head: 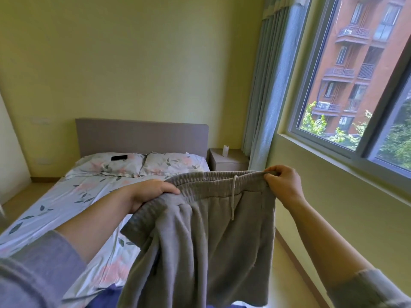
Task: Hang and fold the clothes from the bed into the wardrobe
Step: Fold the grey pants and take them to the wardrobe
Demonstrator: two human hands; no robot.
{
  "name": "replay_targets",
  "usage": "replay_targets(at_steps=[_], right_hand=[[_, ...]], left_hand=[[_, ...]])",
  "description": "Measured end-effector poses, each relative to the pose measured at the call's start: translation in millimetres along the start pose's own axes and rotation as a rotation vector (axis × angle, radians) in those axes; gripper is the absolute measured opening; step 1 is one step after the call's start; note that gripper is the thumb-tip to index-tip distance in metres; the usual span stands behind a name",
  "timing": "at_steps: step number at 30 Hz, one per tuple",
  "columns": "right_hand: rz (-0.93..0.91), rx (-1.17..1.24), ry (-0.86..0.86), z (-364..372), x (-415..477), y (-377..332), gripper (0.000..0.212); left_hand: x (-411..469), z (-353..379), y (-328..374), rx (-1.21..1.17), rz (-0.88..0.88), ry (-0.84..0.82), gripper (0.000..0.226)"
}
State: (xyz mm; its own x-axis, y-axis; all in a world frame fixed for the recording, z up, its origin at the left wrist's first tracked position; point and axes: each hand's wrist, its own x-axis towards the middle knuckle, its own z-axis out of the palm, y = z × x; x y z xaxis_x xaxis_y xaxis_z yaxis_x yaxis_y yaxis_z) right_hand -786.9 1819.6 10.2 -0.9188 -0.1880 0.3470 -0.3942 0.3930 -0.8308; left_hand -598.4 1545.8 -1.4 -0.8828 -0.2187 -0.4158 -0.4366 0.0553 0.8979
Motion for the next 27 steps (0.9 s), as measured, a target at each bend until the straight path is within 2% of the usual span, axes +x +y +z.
replay_targets(at_steps=[6, 9, 13, 17, 21, 24, 27], right_hand=[[0.055, 0.222, -0.050, 12.2, -38.8, -13.5, 0.011], [-0.019, 0.321, -0.068, 27.4, -68.4, -27.9, 0.013], [-0.155, 0.419, -0.288, 50.8, -105.5, -43.7, 0.015], [-0.198, 0.589, -0.459, 53.2, -108.7, -42.9, 0.014], [-0.150, 0.753, -0.663, 51.1, -109.5, -38.1, 0.015], [-0.172, 0.706, -0.758, 61.1, -115.4, -37.9, 0.015], [-0.145, 0.693, -0.788, 70.5, -117.5, -35.5, 0.030]], left_hand=[[14.5, 29.7, 0.3, -0.270, -0.006, 0.201, 0.019], [16.6, 44.7, -1.1, -0.434, 0.005, 0.188, 0.021], [16.8, 62.9, 1.7, -0.629, 0.012, 0.076, 0.034], [16.8, 52.3, 6.1, -0.709, 0.057, 0.175, 0.036], [14.9, 33.4, 8.8, -0.714, 0.075, 0.251, 0.043], [8.5, 35.6, 10.3, -0.657, 0.085, 0.151, 0.058], [-3.9, 37.6, 10.1, -0.535, 0.094, 0.014, 0.048]])
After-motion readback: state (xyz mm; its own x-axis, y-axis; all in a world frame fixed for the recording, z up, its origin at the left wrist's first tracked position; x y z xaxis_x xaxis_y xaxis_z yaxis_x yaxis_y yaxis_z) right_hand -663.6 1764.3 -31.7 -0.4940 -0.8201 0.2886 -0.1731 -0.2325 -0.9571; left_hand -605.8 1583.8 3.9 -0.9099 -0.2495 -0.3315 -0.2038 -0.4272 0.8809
